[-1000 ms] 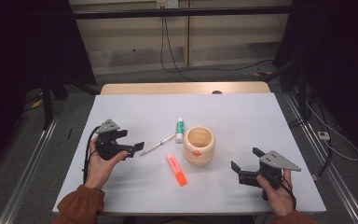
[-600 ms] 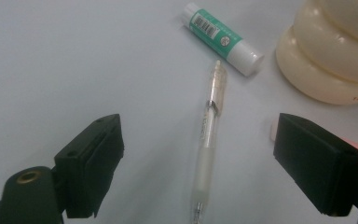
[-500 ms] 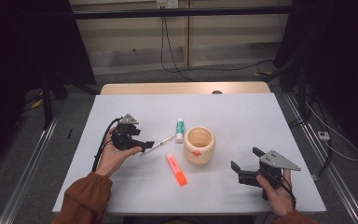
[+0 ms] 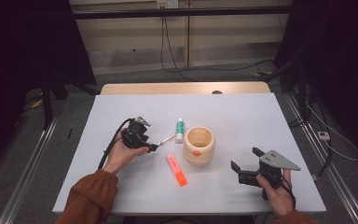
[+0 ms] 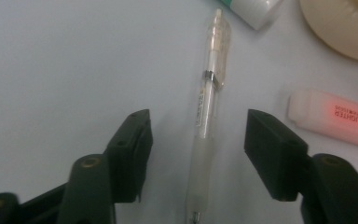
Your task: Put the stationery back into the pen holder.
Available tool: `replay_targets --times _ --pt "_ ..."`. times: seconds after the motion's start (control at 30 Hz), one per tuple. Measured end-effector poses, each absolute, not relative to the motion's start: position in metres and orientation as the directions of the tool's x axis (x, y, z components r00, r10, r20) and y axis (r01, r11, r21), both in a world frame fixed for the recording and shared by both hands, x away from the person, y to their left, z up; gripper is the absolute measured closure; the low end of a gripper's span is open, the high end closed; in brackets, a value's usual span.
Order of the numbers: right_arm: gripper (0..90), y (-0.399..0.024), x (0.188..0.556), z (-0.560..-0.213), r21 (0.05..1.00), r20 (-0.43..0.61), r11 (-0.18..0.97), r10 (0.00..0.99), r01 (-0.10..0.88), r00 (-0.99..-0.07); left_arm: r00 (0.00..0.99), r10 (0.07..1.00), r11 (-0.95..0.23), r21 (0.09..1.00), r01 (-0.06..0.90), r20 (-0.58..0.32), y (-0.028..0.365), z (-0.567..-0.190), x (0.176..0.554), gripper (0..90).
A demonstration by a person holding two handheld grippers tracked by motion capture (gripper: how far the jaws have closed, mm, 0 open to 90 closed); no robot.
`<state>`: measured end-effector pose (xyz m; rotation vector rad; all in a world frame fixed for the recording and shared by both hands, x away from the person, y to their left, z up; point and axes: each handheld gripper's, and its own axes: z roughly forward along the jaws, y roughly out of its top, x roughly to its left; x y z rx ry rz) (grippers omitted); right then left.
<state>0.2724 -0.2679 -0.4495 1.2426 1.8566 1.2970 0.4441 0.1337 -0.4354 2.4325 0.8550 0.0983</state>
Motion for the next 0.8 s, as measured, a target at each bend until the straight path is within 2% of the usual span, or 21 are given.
replay_targets --times 0.23,0.57,0.8 --pt "3.5 -0.2677 0.2725 -0.4495 0.921 0.064 0.11 0.905 0.375 -0.421 0.794 0.6 -0.673 0.477 0.566 -0.096 0.1306 -0.4429 0.4466 55.8" --pt "3.5 -0.2676 0.2728 -0.4497 0.921 0.062 0.111 0.905 0.374 -0.421 0.797 0.599 -0.686 0.469 0.557 -0.07 0.1278 -0.443 0.447 64.6" --pt "3.5 -0.2676 0.2728 -0.4496 0.921 0.062 0.112 0.904 0.373 -0.422 0.806 0.586 -0.696 0.461 0.551 -0.078 0.1244 -0.4427 0.4451 75.4"
